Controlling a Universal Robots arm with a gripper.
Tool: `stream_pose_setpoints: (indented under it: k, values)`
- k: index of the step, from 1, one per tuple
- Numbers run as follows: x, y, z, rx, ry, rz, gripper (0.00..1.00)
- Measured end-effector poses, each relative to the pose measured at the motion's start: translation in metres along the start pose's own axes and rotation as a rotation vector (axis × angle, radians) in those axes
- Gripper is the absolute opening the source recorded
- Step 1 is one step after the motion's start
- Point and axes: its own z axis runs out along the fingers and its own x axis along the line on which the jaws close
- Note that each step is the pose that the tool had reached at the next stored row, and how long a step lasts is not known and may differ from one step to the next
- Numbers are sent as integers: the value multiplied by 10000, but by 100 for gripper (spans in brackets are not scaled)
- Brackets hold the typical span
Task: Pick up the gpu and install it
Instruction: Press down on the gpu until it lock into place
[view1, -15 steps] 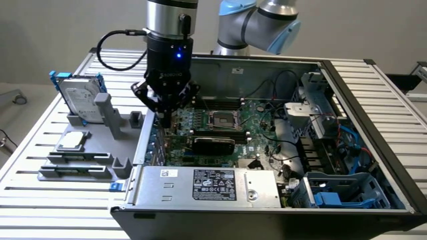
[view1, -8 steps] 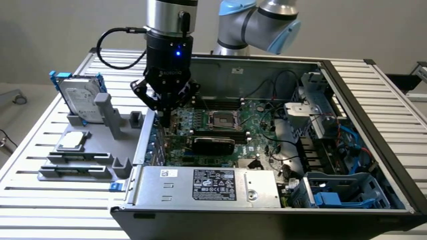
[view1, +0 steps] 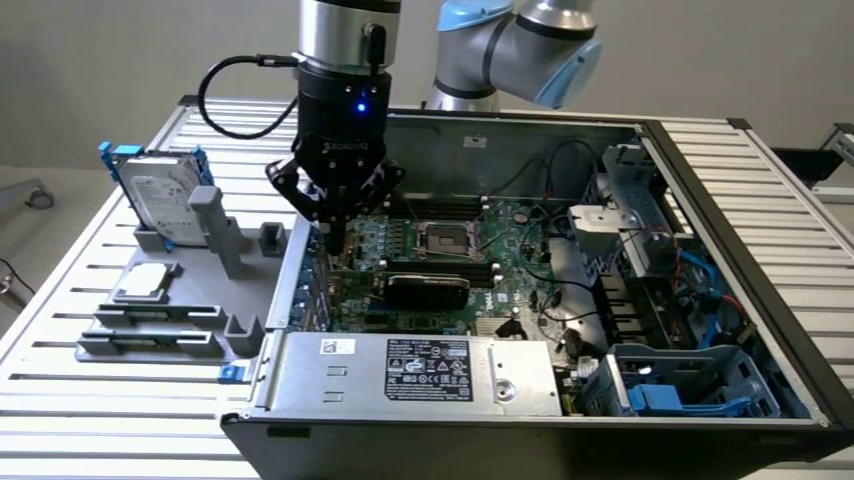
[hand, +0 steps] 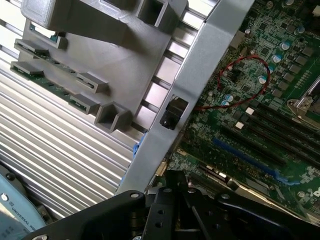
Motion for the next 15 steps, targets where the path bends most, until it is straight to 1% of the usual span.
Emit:
stream_pose_setpoints:
  k: [5,8,10,12,15]
  values:
    - [-2,-19,-60,0,0,0,11]
    - [1,-26,-63,1,-3,-8,11]
    - [5,-33,-62,12,-5,-36,11]
    - [6,-36,-61,39,-18,-140,11]
    - [6,-37,-59,105,-67,-415,11]
